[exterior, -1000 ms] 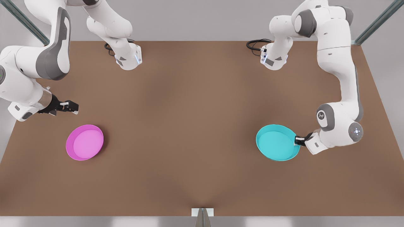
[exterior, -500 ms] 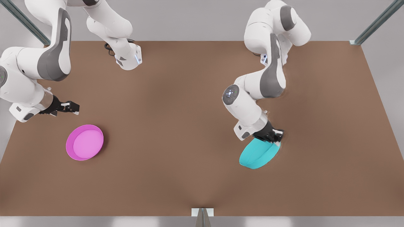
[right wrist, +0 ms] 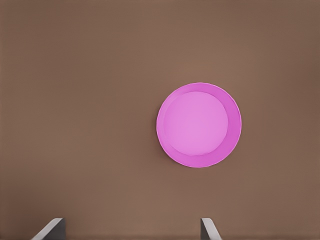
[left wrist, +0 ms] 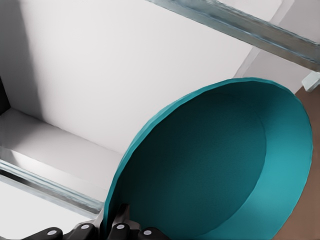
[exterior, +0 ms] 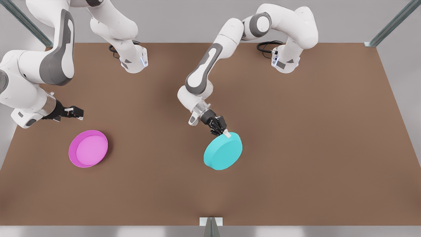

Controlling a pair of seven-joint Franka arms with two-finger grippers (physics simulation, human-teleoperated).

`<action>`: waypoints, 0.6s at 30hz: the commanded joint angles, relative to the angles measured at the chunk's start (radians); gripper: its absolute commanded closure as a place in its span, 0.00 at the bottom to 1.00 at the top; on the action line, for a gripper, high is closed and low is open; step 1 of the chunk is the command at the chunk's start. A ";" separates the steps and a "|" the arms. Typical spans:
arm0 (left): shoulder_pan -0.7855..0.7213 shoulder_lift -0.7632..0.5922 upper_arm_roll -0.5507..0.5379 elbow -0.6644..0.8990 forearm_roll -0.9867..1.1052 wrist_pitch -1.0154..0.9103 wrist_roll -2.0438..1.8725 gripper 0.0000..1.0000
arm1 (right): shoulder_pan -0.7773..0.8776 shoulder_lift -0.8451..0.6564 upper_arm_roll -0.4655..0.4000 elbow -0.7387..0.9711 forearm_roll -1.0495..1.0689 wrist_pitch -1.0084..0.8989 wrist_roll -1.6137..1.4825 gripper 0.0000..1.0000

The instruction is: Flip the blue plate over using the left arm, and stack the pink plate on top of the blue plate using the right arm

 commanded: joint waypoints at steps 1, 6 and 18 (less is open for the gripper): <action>0.015 -0.005 -0.082 -0.035 0.249 -0.041 -1.503 0.79 | -0.001 -0.001 0.000 0.000 0.002 0.000 0.003 0.00; 0.041 0.011 -0.170 -0.043 0.323 -0.060 -1.667 0.79 | 0.003 0.001 0.000 -0.002 0.002 0.000 0.003 0.00; 0.024 0.086 -0.193 -0.032 0.323 -0.126 -1.652 0.00 | 0.005 0.004 0.000 -0.002 0.005 0.000 0.003 0.00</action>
